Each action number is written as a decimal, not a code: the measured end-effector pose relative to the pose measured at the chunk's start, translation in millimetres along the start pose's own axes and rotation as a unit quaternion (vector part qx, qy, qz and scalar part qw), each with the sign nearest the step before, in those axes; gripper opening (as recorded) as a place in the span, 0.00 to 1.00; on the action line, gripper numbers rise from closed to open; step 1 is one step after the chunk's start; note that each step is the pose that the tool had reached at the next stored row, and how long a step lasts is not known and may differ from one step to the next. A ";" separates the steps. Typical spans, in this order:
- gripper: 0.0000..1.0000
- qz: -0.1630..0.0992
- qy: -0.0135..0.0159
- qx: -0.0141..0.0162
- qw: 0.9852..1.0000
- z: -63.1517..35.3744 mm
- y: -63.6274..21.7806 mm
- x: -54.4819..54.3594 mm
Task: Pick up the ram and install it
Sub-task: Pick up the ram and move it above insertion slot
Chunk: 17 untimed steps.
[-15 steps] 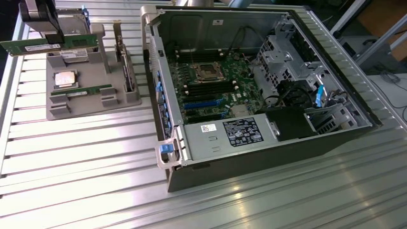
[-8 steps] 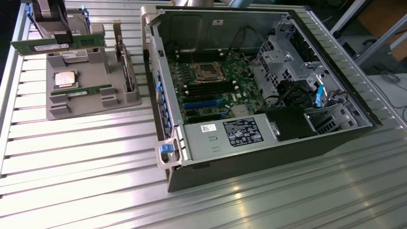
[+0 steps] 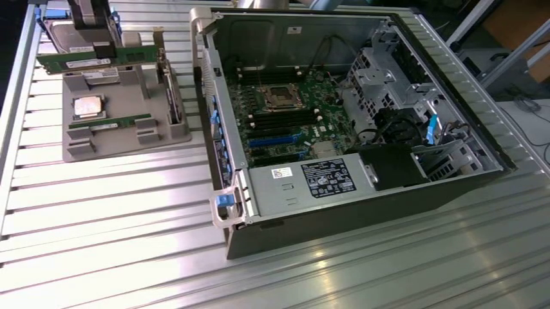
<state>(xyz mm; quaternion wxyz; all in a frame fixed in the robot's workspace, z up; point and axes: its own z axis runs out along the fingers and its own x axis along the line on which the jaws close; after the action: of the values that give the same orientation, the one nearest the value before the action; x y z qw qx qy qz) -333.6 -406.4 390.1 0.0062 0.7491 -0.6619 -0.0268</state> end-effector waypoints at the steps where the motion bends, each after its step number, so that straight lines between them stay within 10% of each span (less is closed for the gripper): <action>1: 0.13 0.000 0.000 0.000 1.000 -0.2 -3.9 0.5; 17: 0.13 0.000 0.001 0.000 1.000 -2.1 -43.2 5.3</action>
<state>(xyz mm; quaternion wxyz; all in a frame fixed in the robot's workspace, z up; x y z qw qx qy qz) -290.0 -406.5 390.1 0.0067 0.7491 -0.6619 -0.0265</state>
